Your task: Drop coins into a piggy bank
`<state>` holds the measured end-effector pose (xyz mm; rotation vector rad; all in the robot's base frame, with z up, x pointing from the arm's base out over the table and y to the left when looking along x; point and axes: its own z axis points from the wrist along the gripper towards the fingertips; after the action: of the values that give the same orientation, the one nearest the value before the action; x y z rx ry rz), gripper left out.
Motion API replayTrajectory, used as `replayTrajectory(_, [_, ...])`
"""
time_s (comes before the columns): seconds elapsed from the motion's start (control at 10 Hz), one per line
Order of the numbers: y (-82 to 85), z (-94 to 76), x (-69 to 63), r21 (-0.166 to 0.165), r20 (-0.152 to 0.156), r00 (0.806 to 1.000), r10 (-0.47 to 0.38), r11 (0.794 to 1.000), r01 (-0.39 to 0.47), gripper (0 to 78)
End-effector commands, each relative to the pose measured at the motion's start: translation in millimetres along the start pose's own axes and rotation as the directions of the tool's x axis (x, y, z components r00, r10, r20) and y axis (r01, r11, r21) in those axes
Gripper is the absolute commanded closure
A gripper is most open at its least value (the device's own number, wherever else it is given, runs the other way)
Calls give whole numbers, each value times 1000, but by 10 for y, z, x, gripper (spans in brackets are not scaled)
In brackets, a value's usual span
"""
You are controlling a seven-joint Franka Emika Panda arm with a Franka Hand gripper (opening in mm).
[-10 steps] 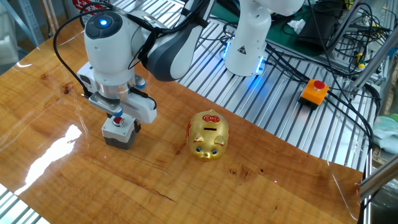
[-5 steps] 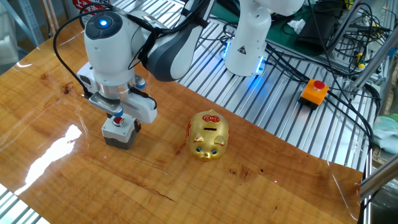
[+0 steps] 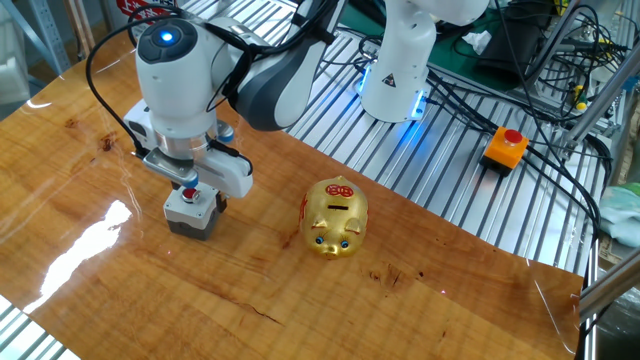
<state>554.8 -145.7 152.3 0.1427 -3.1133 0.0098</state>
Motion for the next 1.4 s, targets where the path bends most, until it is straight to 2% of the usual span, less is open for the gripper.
replayTrajectory(0.1, [-6,-14,-8,5,5,1000,0,1000,0,764])
replayTrajectory(1.4, [-6,-14,-8,5,5,1000,0,1000,0,764])
